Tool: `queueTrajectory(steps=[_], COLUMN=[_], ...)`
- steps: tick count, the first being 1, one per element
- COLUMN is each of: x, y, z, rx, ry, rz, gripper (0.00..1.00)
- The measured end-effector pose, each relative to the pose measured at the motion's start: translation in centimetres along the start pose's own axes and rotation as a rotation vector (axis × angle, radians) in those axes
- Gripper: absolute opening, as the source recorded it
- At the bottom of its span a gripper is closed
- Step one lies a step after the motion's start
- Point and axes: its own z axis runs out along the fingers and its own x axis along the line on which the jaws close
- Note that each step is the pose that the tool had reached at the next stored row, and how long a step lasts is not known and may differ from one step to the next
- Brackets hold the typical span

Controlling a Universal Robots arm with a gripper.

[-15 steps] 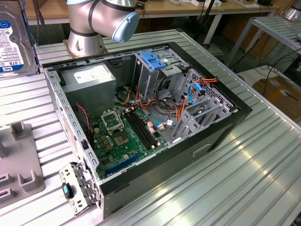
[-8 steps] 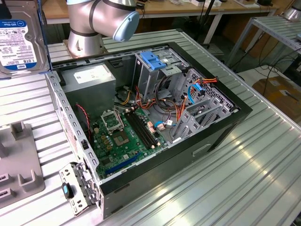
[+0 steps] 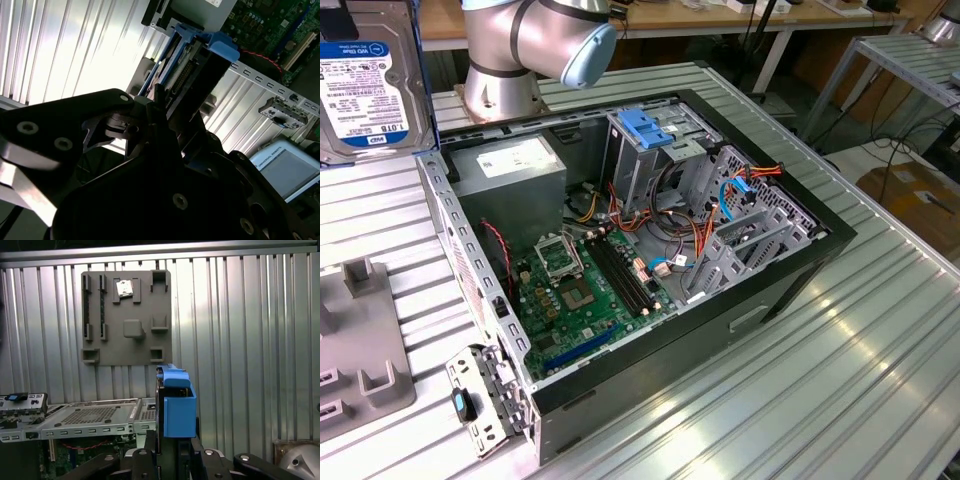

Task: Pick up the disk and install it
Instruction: 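Pick up the disk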

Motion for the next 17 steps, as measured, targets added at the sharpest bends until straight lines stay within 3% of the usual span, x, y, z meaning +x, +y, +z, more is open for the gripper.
queueTrajectory(steps=[5,10,14,17], x=[0.0,-0.03,-0.11,-0.21], y=[-0.03,-0.5,-1.7,-3.3], z=[0.0,0.02,0.06,0.11], rx=[0.0,0.0,0.0,0.0], ry=[0.0,0.0,0.0,0.0], rz=[0.0,0.0,0.0,0.0], gripper=[0.35,0.35,0.35,0.35])
